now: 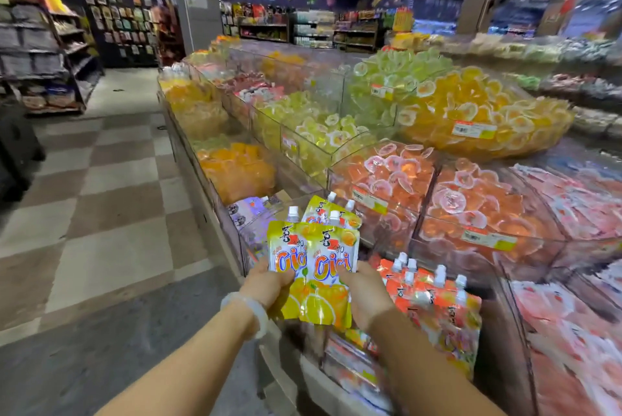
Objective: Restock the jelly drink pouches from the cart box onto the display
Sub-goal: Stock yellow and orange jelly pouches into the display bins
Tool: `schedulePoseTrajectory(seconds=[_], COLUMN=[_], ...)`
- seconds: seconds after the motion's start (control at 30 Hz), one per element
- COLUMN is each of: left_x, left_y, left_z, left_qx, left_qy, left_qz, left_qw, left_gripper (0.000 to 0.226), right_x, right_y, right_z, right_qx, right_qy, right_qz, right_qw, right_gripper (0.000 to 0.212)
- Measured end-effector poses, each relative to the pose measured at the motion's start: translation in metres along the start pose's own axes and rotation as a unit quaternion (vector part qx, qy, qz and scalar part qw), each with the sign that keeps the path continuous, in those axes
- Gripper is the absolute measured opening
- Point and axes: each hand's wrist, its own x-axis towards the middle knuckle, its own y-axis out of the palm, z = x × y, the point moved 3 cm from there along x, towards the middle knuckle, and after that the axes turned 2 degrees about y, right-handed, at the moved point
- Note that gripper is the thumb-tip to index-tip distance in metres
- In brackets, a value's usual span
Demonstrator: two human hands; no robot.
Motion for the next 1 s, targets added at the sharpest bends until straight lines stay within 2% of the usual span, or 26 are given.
schedulePoseTrajectory(seconds=[0.07,0.13,0.27,0.33,0.4,0.5,0.6,0.67,0.73,0.77,0.83,0.9,0.97,1.0], left_x=[0.054,0.093,0.151,0.173,0.184,0.191,0.207,0.213,0.216,0.219,0.224,0.224,0.225,0.224], left_y=[0.001,0.007,0.029,0.039,0.047,0.048,0.055,0.06,0.064,0.064,0.063,0.062,0.064,0.064], left_z=[-0.009,-0.024,-0.043,-0.039,-0.031,-0.025,-0.021,-0.018,-0.012,-0.008,0.001,0.002,0.005,0.005], left_qx=[0.029,0.067,0.095,0.188,0.205,0.218,0.243,0.301,0.297,0.28,0.268,0.253,0.26,0.273], left_qy=[-0.001,0.008,-0.015,-0.027,-0.04,-0.05,-0.036,-0.019,-0.008,-0.011,-0.013,-0.002,0.027,0.037], left_qz=[0.033,0.077,0.191,0.209,0.241,0.266,0.285,0.299,0.307,0.302,0.288,0.281,0.276,0.268], left_qw=[0.999,0.995,0.977,0.959,0.948,0.938,0.926,0.905,0.904,0.911,0.919,0.926,0.925,0.923], left_gripper=[0.036,0.028,0.046,0.059,0.074,0.076,0.051,0.064,0.078,0.075,0.052,0.034,0.031,0.032], right_x=[0.031,0.057,0.089,0.098,0.106,0.114,0.123,0.123,0.121,0.12,0.12,0.12,0.122,0.123], right_y=[0.01,0.02,0.028,0.024,0.021,0.032,0.036,0.037,0.036,0.035,0.037,0.04,0.043,0.044], right_z=[0.009,0.013,0.022,0.022,0.015,0.006,-0.005,-0.007,-0.008,-0.006,-0.007,-0.01,-0.016,-0.02], right_qx=[0.007,0.017,0.026,0.011,0.024,0.065,0.118,0.115,0.091,0.069,-0.004,-0.089,-0.113,-0.118], right_qy=[-0.016,-0.005,0.016,0.021,0.032,0.037,0.035,0.035,0.044,0.042,0.027,0.027,0.041,0.058], right_qz=[-0.066,-0.12,-0.217,-0.27,-0.32,-0.368,-0.412,-0.432,-0.457,-0.472,-0.488,-0.484,-0.469,-0.455], right_qw=[0.998,0.993,0.976,0.963,0.946,0.927,0.903,0.894,0.884,0.878,0.872,0.87,0.875,0.881], right_gripper=[0.015,0.009,0.026,0.027,0.026,0.015,0.016,0.011,0.007,0.008,0.003,0.007,0.023,0.042])
